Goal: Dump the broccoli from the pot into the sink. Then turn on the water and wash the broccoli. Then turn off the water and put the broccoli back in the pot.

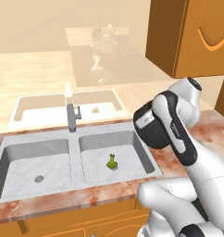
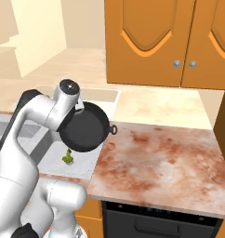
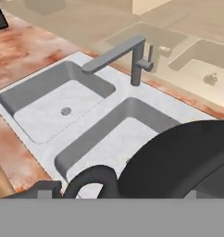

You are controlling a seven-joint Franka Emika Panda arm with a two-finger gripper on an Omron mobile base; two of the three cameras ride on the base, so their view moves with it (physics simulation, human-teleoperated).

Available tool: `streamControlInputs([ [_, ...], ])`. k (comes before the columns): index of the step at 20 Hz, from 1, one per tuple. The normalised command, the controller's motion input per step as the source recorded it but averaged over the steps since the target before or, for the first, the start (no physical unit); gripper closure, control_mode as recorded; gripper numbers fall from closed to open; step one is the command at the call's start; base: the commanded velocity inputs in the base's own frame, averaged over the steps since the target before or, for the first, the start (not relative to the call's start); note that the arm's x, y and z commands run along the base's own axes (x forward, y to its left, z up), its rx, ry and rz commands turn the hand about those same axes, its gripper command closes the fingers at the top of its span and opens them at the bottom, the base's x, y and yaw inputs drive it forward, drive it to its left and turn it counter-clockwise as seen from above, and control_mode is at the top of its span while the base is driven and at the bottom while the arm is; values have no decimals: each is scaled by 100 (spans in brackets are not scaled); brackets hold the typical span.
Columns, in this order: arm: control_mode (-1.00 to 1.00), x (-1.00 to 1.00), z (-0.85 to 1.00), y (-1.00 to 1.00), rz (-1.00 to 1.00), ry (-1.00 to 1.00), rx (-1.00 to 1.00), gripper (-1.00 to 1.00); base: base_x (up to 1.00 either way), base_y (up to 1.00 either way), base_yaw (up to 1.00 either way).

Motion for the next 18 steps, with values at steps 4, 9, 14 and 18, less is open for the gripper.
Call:
streamControlInputs([
  [4, -100, 0, -21, -31, -26, 31, -28, 100, 0, 0, 0],
  [9, -100, 0, -46, -35, -22, 30, -28, 100, 0, 0, 0],
  [14, -100, 1, -49, -26, -8, 21, -24, 100, 0, 0, 0],
  [18, -100, 5, -44, -26, 0, 15, -17, 100, 0, 0, 0],
])
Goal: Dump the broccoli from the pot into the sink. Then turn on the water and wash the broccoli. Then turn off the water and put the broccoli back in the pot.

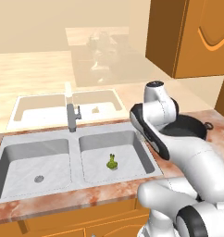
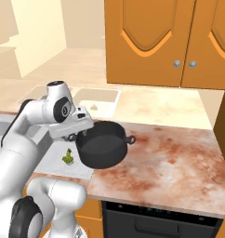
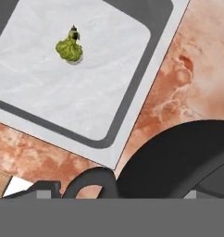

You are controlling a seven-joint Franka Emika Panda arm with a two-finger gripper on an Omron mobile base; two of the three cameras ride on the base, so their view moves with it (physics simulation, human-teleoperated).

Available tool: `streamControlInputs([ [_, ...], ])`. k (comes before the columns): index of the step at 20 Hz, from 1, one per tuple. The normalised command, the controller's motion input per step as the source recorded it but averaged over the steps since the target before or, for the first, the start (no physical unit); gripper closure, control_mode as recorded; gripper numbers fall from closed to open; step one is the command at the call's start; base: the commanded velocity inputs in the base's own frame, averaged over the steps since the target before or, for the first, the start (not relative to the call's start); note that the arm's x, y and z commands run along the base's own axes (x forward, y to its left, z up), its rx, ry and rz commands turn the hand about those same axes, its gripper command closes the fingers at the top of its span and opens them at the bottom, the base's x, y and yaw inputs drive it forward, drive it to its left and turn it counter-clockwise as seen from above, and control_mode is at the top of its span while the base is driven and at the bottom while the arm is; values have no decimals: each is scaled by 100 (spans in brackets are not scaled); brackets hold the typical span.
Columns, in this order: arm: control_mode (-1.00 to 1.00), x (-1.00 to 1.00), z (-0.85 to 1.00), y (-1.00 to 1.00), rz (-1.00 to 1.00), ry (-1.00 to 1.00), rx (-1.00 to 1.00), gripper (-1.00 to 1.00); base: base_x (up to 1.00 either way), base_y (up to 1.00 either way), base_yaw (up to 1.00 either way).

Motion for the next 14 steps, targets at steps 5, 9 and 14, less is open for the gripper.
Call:
streamControlInputs([
  [5, -100, 12, -40, -33, 0, 15, -8, 100, 0, 0, 0],
  [9, -100, 0, -37, -41, 2, 13, 0, 100, 0, 0, 0],
  [14, -100, 0, -37, -43, 6, 8, 1, 100, 0, 0, 0],
])
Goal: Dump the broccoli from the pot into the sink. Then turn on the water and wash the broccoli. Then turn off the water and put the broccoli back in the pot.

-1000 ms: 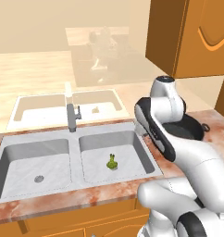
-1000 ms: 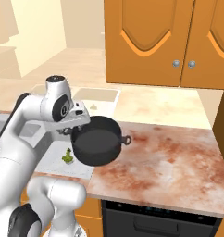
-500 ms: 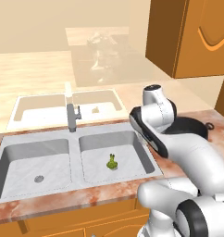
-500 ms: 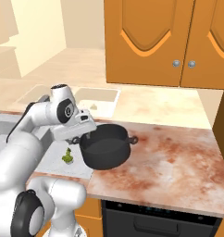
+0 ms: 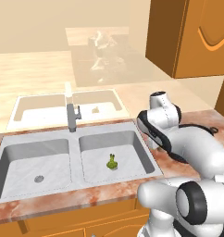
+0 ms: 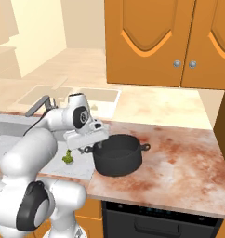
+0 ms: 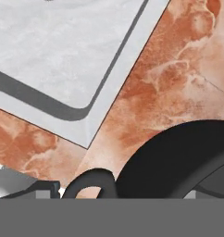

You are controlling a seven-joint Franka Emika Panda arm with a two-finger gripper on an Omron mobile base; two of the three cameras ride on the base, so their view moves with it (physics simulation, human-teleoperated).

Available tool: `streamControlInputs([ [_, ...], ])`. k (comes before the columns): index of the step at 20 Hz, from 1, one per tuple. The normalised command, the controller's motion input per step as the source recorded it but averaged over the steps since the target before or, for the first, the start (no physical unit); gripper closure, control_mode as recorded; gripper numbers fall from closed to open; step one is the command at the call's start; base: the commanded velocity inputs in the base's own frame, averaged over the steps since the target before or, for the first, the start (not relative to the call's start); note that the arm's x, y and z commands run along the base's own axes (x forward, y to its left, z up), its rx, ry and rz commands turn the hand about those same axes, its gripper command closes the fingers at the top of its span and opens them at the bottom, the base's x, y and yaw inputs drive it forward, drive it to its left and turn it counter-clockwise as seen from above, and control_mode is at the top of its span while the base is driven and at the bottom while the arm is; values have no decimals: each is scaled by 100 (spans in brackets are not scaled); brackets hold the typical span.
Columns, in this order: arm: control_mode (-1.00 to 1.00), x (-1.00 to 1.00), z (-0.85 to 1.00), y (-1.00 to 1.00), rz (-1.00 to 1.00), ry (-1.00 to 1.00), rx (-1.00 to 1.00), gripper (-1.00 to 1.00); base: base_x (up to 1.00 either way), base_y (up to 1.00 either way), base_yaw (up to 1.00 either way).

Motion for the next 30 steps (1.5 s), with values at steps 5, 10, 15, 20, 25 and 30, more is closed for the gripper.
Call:
streamControlInputs([
  [5, -100, 1, -24, -38, 10, 1, 3, 100, 0, 0, 0],
  [10, -100, 0, -20, -23, 12, 0, 5, 100, 0, 0, 0],
  [15, -100, 0, -15, -19, 15, 0, 11, 100, 0, 0, 0],
  [20, -100, 0, -14, -10, 15, 0, 14, 100, 0, 0, 0],
  [25, -100, 0, -17, -2, 14, 0, 14, 100, 0, 0, 0],
  [30, -100, 1, -22, 0, 13, 0, 11, -100, 0, 0, 0],
])
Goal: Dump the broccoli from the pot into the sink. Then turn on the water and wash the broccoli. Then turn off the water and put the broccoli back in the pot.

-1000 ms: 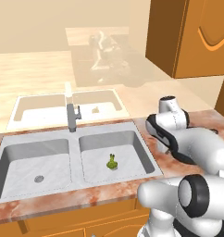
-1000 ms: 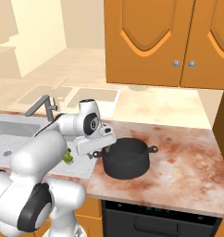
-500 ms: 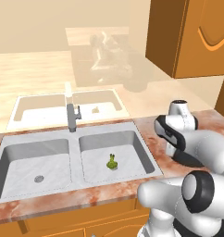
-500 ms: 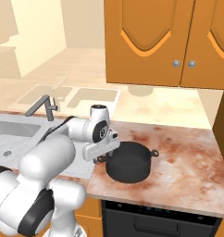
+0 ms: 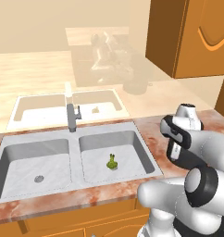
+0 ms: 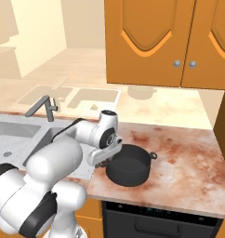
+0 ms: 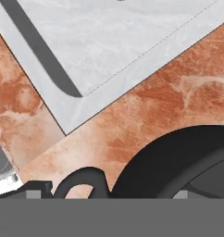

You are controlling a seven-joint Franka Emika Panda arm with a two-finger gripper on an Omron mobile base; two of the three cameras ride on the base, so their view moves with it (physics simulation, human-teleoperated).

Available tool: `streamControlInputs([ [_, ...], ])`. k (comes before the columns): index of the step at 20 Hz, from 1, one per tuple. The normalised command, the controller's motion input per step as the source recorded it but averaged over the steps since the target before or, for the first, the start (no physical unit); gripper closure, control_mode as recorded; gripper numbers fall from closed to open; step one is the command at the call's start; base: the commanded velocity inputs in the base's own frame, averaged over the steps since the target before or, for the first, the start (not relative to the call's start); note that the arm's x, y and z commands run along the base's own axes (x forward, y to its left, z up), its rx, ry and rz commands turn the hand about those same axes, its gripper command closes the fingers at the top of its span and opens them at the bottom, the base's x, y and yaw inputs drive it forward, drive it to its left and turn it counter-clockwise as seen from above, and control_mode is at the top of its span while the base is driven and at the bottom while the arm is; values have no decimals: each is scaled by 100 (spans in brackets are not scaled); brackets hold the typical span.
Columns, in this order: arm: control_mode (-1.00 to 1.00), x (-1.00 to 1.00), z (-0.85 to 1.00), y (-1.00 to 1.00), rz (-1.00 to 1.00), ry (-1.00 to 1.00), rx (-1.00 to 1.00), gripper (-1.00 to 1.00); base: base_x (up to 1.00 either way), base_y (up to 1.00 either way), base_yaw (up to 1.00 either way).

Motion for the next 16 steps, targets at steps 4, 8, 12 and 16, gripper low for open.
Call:
streamControlInputs([
  [4, -100, 3, -12, 0, 9, 0, 9, -100, 0, 0, 0],
  [8, -100, 0, -1, 0, 5, 0, 9, -100, 0, 0, 0],
  [12, -100, 0, 3, 10, 0, -4, 9, -100, 0, 0, 0],
  [16, -100, 0, 14, 21, -2, -6, 1, -100, 0, 0, 0],
])
